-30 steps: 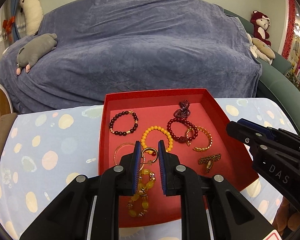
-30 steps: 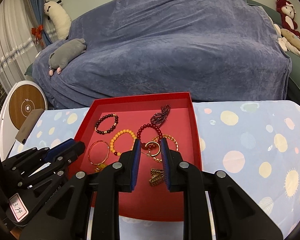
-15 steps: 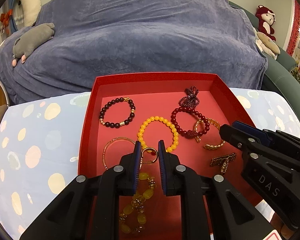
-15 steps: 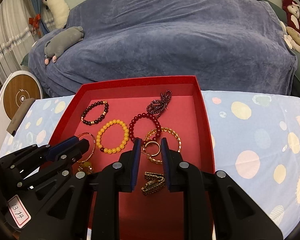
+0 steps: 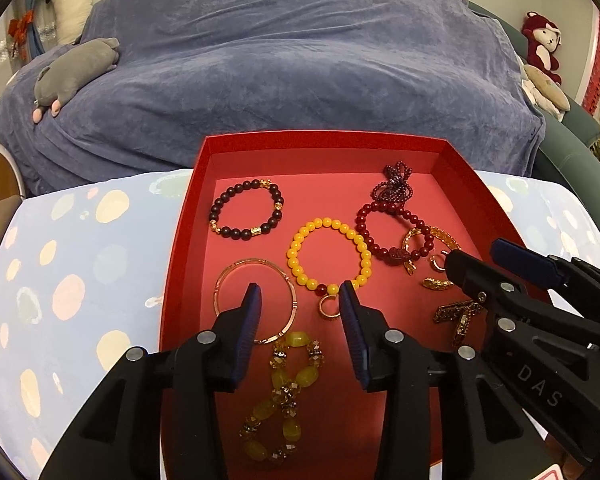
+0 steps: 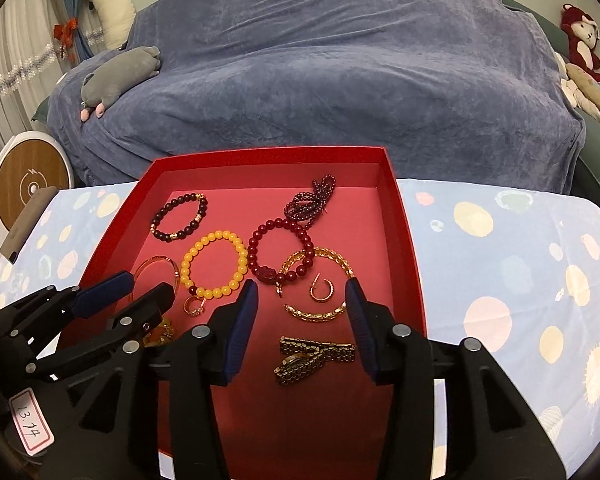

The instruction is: Organize jewelry

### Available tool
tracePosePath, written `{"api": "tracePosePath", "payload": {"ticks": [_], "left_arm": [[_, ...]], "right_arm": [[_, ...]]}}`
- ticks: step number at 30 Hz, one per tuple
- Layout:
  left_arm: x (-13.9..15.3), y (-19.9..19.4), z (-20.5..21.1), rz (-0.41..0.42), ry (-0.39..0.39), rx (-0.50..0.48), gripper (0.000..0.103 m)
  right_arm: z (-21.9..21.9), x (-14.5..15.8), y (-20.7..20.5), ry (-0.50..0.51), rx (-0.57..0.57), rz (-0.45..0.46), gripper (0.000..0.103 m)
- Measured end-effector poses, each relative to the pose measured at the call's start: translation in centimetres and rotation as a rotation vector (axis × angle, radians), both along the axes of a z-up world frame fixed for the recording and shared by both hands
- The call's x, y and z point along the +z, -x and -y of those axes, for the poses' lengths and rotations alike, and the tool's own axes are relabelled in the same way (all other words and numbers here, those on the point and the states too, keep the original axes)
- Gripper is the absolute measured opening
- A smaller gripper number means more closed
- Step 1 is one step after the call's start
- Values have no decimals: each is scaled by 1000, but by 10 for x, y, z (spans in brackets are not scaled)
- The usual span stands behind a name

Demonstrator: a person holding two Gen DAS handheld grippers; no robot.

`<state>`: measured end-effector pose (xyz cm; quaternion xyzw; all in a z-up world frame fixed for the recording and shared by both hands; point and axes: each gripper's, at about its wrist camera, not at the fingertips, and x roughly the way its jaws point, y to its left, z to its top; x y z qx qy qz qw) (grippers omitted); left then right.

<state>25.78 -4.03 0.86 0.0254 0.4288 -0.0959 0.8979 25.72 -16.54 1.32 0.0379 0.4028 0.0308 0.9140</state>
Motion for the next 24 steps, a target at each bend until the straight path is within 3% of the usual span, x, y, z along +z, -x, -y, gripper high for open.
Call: {"api": "tracePosePath", "payload": {"ticks": [6,14,19,24], "left_arm": [[15,17,-5,21,-9,1,44],[36,51,-12,36,-20,-12,45],[44,78,-23,34,-10,-5,55],[46,98,-32,34,-7,17,63]], "right_arm": [[5,15,19,-2,-20,14,60],[3,32,49,-46,-45,19,63],[2,35,82,-73,-64,19,73],[-1,39,107,-86,-81,34,77]]}}
